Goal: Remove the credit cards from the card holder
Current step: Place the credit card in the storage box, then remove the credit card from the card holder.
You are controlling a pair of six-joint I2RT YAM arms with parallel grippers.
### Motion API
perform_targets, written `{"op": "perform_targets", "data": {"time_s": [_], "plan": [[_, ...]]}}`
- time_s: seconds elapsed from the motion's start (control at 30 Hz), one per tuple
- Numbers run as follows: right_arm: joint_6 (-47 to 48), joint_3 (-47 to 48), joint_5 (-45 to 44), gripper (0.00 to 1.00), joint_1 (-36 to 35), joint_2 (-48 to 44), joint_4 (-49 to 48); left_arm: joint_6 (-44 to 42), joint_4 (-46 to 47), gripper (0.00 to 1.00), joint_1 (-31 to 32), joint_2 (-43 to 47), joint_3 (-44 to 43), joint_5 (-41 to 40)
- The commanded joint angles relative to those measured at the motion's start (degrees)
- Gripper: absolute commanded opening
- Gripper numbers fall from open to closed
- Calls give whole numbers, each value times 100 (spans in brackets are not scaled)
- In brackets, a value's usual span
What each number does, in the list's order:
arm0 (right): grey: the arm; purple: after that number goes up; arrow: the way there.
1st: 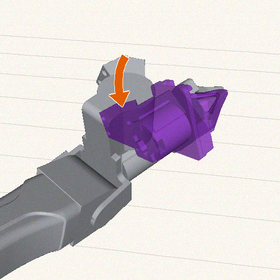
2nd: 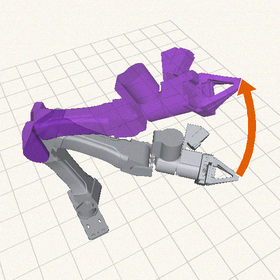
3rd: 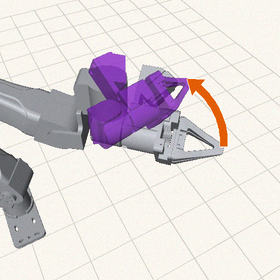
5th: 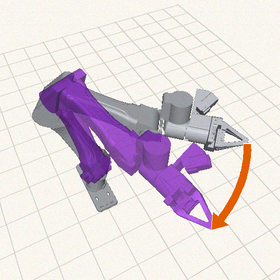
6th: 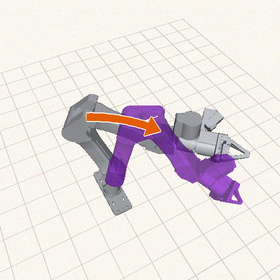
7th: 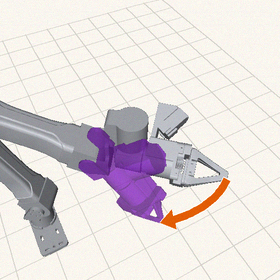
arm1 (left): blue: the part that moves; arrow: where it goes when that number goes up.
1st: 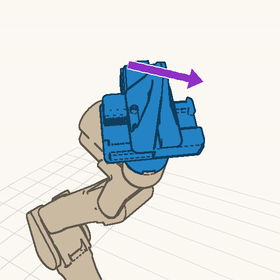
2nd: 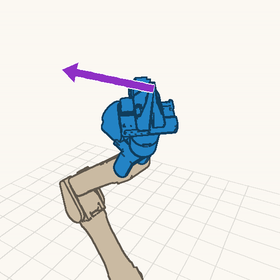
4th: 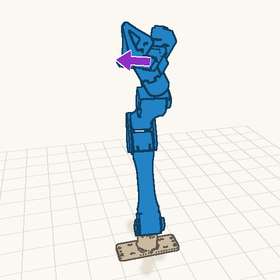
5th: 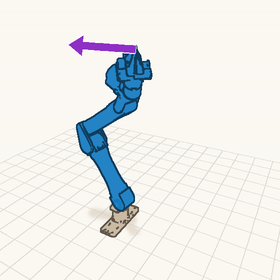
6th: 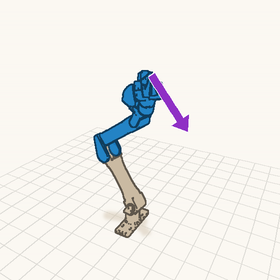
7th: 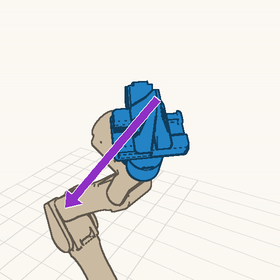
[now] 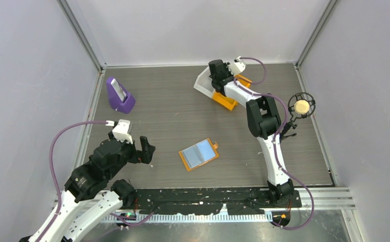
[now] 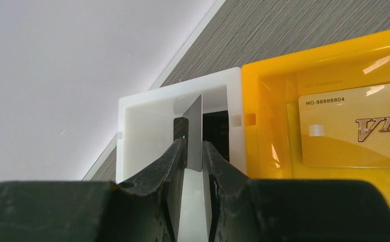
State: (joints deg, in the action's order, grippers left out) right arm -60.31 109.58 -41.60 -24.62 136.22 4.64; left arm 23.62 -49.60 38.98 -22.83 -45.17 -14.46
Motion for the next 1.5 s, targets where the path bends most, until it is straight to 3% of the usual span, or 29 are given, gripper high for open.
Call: {"op": "perform_targets", "data": {"time_s": [0.0,0.53,0.77,1.17,1.3,1.47], "plan": [[210,260,-148,27,54,-255,330,28,174,100,4,42,17,-32],[1823,413,102,34,124,-578,-130,47,207,99,5,-33,14,18],[2705,-29,1160,35,73,-1254,-392,142,165,99,13,-279,-17,26],[2924,-2609,3973,37,-58,-3342,167,1063,503,99,9,-633,377,729],[3039,-3484,4908,38,-425,-3789,390,1383,781,96,6,-687,675,1015],[3224,-4031,5099,39,-1310,-4086,797,1685,942,96,5,-828,893,1103]]}}
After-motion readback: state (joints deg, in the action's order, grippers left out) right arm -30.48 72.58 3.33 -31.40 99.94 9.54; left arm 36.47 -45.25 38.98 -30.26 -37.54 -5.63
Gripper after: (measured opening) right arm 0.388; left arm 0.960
